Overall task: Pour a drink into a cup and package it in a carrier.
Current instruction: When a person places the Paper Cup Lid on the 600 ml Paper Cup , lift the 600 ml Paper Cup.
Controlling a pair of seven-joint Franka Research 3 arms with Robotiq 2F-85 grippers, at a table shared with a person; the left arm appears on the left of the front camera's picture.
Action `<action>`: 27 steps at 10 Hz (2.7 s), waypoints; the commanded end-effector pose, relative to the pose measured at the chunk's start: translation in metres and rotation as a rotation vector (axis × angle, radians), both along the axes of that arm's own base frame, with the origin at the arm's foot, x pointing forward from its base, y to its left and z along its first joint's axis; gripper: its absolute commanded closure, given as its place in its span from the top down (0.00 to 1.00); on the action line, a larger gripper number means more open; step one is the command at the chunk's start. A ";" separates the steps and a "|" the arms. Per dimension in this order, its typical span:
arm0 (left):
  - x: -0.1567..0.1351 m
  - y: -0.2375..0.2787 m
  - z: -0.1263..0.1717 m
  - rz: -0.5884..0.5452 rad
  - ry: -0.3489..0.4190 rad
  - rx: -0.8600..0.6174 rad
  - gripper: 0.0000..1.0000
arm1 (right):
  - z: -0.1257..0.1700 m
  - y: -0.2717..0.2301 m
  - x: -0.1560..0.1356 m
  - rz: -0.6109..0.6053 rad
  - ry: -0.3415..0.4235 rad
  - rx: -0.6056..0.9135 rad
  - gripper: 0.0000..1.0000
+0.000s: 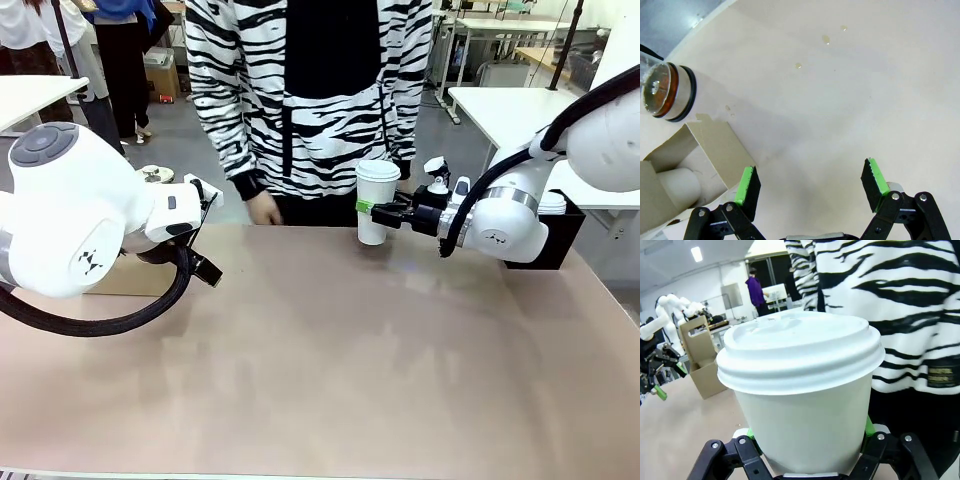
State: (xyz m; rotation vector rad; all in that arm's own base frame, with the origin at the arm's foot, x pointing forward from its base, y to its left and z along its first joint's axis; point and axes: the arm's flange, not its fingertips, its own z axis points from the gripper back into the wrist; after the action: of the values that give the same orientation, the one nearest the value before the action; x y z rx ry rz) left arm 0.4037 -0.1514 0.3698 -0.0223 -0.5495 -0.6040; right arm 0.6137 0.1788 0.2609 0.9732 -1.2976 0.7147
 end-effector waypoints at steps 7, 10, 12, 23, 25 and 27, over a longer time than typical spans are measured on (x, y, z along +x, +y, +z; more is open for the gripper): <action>0.000 0.000 0.000 -0.001 -0.001 -0.002 1.00 | 0.004 0.003 0.000 -0.008 -0.002 0.001 0.81; 0.000 0.000 0.000 -0.001 -0.001 -0.002 1.00 | 0.004 0.003 0.000 -0.008 -0.002 0.001 0.81; 0.000 0.000 0.000 -0.001 -0.001 -0.002 1.00 | 0.000 0.000 0.000 0.000 0.000 0.000 0.81; 0.000 0.000 0.000 -0.001 -0.001 -0.002 1.00 | 0.170 -0.088 -0.117 0.106 -0.084 0.107 0.81; 0.000 0.000 0.000 -0.001 -0.001 -0.002 1.00 | 0.190 -0.092 -0.149 0.138 -0.096 0.113 0.81; 0.000 0.000 0.000 -0.001 -0.001 -0.002 1.00 | 0.209 -0.093 -0.167 0.142 -0.109 0.090 0.81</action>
State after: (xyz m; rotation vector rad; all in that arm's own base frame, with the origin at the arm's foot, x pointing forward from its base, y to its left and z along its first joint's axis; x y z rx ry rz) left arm 0.4037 -0.1518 0.3701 -0.0224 -0.5502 -0.6046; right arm 0.4567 0.0912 0.4563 1.1086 -1.4039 0.8344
